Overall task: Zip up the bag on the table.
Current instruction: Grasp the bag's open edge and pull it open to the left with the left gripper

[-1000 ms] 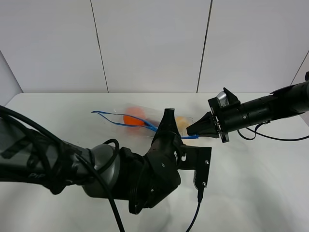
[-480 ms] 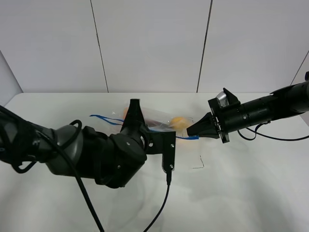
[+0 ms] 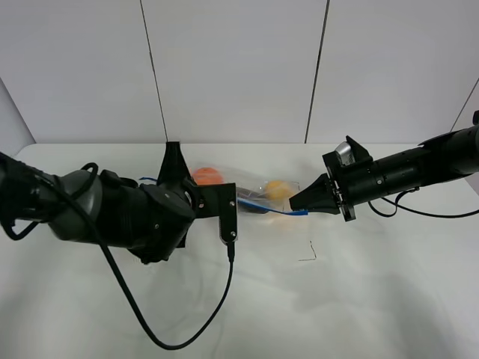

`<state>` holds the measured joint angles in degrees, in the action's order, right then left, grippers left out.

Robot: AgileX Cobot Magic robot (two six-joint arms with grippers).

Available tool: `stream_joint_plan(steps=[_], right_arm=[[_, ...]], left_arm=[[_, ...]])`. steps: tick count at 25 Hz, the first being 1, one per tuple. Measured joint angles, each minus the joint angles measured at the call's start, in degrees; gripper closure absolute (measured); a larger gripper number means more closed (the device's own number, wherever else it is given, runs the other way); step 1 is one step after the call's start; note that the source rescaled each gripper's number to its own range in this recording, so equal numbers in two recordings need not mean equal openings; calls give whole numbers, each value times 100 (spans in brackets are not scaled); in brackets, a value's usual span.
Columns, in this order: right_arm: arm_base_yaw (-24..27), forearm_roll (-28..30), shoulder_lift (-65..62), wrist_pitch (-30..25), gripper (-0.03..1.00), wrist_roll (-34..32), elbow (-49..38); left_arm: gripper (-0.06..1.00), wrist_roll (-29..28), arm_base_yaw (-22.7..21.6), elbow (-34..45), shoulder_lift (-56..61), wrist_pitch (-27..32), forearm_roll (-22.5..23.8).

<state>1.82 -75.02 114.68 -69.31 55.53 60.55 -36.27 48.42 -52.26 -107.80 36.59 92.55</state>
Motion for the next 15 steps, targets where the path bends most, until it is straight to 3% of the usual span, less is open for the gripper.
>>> stream_joint_plan(steps=[7,15], right_arm=[[0,-16,0,0,97,0,0],[0,-11,0,0,97,0,0]], left_arm=[[94,105,-464,0,0,-75,-6],[94,142,-704,0,0,-92,-23]])
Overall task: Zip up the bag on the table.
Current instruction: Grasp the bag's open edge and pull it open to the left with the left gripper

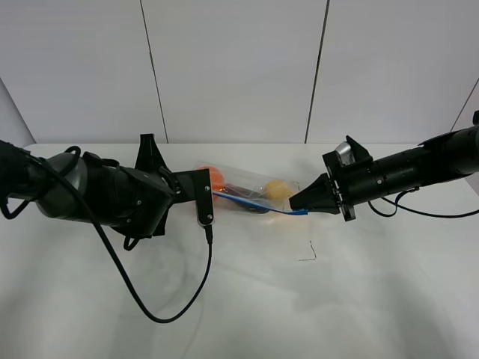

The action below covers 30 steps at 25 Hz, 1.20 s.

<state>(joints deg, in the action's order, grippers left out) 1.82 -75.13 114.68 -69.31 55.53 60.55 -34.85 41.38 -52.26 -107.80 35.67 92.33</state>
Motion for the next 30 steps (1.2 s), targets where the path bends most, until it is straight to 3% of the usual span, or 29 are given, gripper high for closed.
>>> stream_joint_plan(steps=[30], right_arm=[[0,39,0,0,97,0,0]], left_arm=[[94,22,-375,11,0,-53,-89]])
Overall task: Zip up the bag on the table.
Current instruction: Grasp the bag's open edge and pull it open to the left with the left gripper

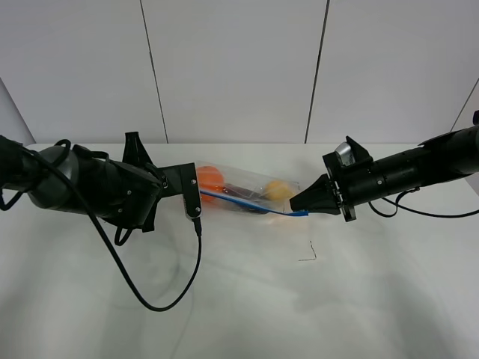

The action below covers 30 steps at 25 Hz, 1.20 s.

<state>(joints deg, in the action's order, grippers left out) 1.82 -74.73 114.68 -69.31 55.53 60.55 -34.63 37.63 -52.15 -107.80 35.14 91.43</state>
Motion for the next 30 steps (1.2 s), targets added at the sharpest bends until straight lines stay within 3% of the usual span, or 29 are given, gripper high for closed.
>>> stream_joint_plan(steps=[30], right_arm=[[0,41,0,0,97,0,0]], left_arm=[[94,0,-18,0,0,38,-31]])
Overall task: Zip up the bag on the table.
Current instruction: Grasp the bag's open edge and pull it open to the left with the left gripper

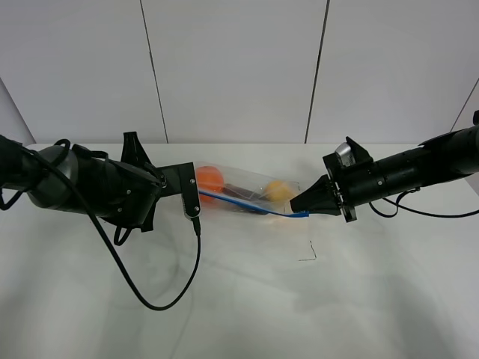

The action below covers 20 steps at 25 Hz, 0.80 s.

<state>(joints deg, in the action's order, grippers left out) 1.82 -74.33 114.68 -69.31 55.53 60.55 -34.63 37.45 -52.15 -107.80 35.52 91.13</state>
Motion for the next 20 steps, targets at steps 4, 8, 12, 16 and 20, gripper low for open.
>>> stream_joint_plan(steps=[4,8,12,16,20], right_arm=[[0,0,0,0,97,0,0],[0,28,0,0,97,0,0],[0,77,0,0,97,0,0],[0,82,0,0,97,0,0],[0,82,0,0,97,0,0]], left_arm=[[94,0,0,0,0,0,0],[75,0,-24,0,0,-29,-6],[35,-101,-42,0,0,-48,-24],[16,-172,-42,0,0,-75,-23],[13,-185,-42,0,0,-32,-23]])
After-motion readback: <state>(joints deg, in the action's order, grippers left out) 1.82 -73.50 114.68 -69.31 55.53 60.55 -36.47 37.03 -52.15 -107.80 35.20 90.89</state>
